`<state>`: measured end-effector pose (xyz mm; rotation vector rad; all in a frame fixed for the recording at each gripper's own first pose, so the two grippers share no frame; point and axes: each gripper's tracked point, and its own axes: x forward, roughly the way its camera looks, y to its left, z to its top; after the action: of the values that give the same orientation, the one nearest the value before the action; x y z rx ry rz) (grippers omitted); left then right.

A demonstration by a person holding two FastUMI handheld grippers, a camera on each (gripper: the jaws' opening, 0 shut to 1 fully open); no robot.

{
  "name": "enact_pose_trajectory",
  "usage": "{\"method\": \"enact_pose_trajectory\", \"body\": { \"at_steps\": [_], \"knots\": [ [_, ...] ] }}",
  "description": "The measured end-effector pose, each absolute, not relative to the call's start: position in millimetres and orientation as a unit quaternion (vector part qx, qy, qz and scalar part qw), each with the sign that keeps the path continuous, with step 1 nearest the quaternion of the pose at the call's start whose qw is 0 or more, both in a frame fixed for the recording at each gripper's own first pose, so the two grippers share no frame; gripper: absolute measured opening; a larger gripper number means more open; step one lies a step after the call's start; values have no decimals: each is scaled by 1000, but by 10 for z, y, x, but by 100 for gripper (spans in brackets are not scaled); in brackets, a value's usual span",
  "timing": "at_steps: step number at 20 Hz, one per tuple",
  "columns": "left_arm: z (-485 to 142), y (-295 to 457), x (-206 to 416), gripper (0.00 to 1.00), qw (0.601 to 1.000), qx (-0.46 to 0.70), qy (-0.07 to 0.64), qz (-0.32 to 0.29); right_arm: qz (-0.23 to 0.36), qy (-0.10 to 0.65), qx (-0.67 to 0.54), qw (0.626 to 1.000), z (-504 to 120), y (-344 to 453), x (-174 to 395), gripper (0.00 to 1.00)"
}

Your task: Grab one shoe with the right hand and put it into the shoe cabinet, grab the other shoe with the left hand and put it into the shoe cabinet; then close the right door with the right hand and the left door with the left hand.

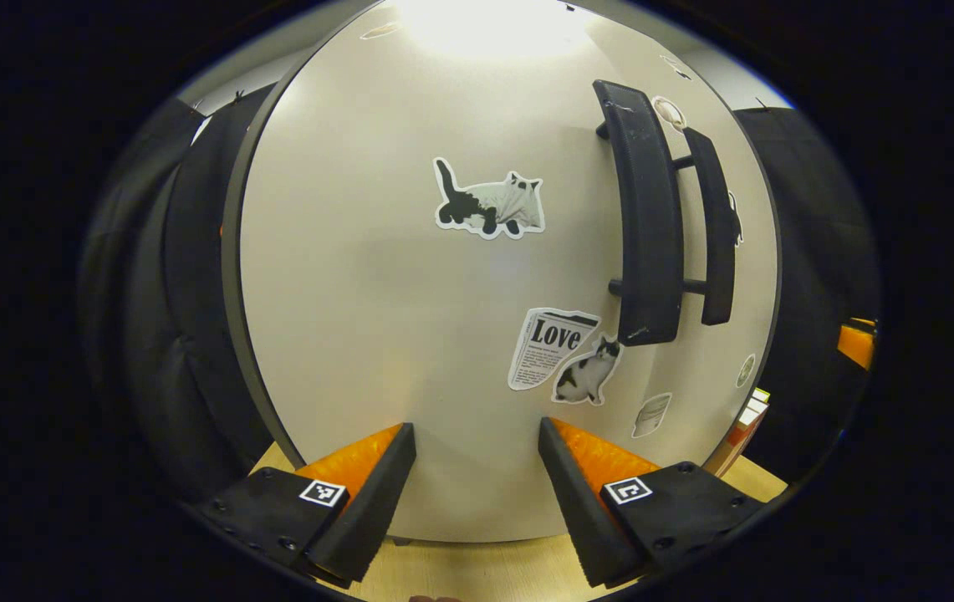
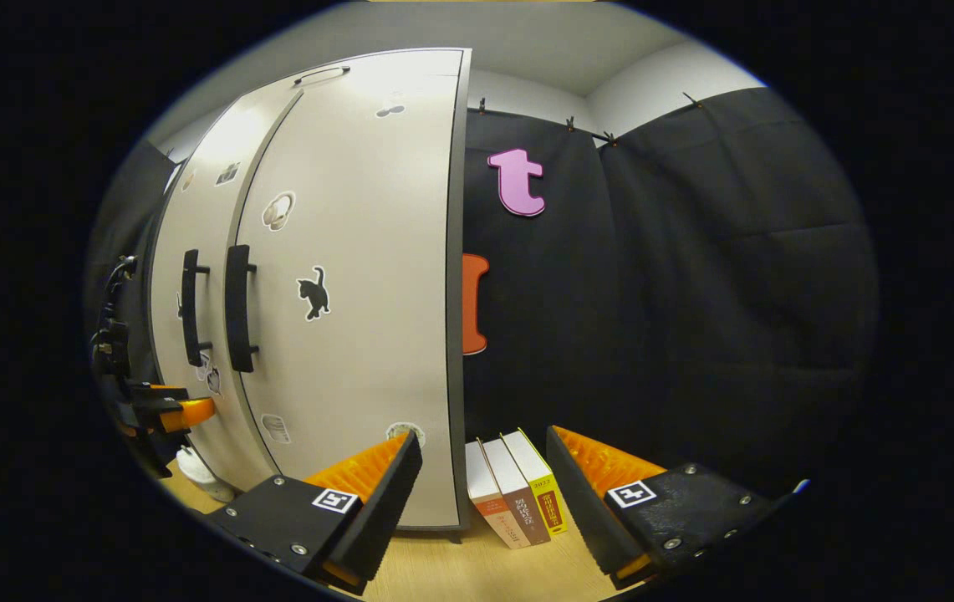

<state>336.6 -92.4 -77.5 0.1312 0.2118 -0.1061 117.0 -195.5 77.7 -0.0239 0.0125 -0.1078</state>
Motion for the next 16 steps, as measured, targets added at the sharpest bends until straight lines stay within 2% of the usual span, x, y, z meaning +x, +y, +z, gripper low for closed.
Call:
{"method": "enact_pose_trajectory", "body": {
  "at_steps": [5,9,16],
  "knots": [
    [-318,-1017,3034,96,991,66,88,-74,-49,5,-10,999,1066,-1977,1113,93],
    [206,-927,2688,96,993,73,62,-67,-45,-19,-42,998,1434,-2008,1002,93],
    [1182,-534,2117,96,998,63,-13,-12,-10,-61,-51,997,2025,-1949,773,93]
  ]
}}
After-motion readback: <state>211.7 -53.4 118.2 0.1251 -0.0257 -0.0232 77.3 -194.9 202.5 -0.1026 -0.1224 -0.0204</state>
